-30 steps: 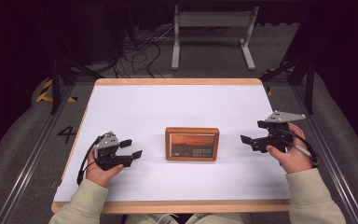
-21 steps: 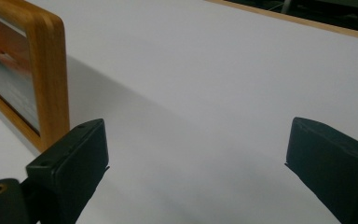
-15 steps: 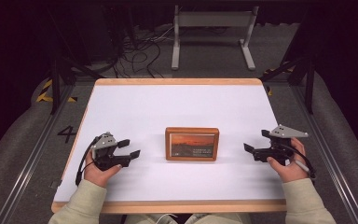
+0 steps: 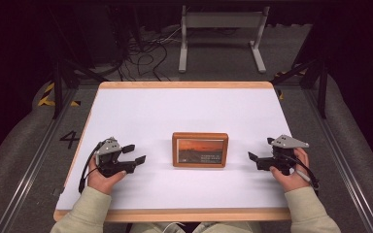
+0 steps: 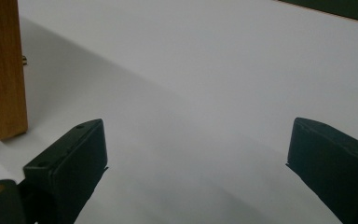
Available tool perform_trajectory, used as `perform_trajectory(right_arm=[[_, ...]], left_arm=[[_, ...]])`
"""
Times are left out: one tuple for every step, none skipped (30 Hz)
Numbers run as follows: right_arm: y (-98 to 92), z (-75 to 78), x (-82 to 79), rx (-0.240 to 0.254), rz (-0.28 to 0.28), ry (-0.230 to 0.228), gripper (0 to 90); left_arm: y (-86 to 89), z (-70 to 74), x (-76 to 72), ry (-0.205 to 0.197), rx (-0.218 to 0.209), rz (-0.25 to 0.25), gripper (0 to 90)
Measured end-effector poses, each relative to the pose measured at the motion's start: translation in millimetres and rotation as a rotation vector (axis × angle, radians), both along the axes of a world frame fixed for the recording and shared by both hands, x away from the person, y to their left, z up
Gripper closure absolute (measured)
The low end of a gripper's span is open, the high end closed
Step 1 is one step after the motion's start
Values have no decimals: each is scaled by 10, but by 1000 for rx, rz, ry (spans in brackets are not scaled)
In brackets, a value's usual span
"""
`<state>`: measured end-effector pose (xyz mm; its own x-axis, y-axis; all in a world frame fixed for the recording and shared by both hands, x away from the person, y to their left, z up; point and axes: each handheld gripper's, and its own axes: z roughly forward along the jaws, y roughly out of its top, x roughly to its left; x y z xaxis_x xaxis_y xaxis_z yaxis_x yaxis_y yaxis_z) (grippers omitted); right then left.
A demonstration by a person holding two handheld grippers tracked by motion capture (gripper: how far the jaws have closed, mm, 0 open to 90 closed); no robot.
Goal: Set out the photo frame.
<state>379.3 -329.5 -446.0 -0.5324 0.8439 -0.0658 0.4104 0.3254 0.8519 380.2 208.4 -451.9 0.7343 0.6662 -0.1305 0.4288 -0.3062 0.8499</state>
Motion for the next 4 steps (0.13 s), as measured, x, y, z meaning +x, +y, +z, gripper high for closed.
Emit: perform_trajectory(right_arm=[[-2, 1, 1, 0, -3, -3, 50], [-11, 0, 2, 1, -6, -4, 50], [-16, -1, 3, 3, -9, -5, 50], [-23, 0, 4, 3, -12, -7, 50]], left_arm=[[0, 0, -1, 1, -4, 3, 335], [0, 0, 1, 1, -6, 6, 335], [-3, -2, 2, 1, -6, 8, 334], [-3, -2, 2, 1, -6, 8, 331]])
